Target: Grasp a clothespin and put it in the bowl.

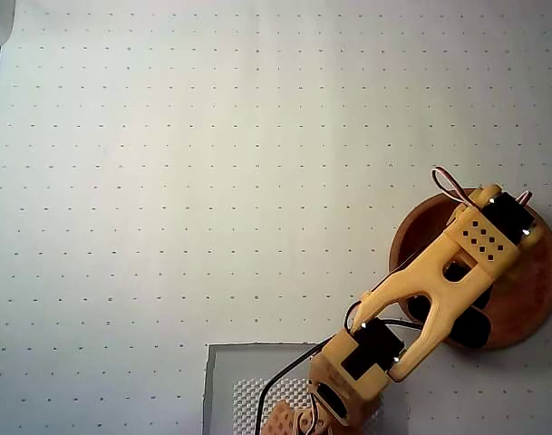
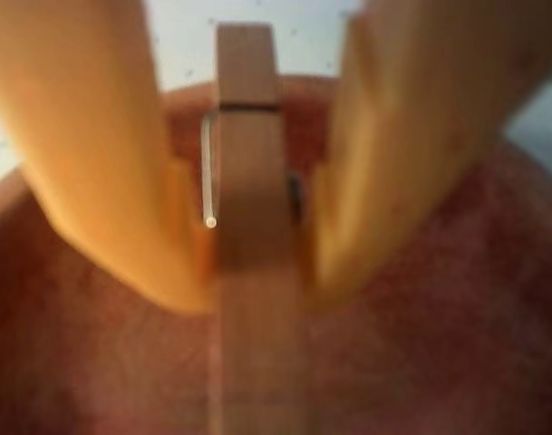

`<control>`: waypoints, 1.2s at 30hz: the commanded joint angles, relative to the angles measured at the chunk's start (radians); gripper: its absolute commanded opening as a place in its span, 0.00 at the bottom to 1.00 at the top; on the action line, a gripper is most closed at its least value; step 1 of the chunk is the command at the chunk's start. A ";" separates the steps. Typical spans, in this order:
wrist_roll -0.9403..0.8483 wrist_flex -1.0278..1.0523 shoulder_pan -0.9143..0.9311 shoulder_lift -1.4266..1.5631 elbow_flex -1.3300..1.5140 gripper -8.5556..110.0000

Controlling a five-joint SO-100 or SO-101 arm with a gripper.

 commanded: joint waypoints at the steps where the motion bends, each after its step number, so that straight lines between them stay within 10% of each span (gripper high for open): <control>1: -0.011 0.023 0.002 -0.015 -0.026 0.05; 36: -0.018 -0.202 0.057 -0.333 -0.193 0.17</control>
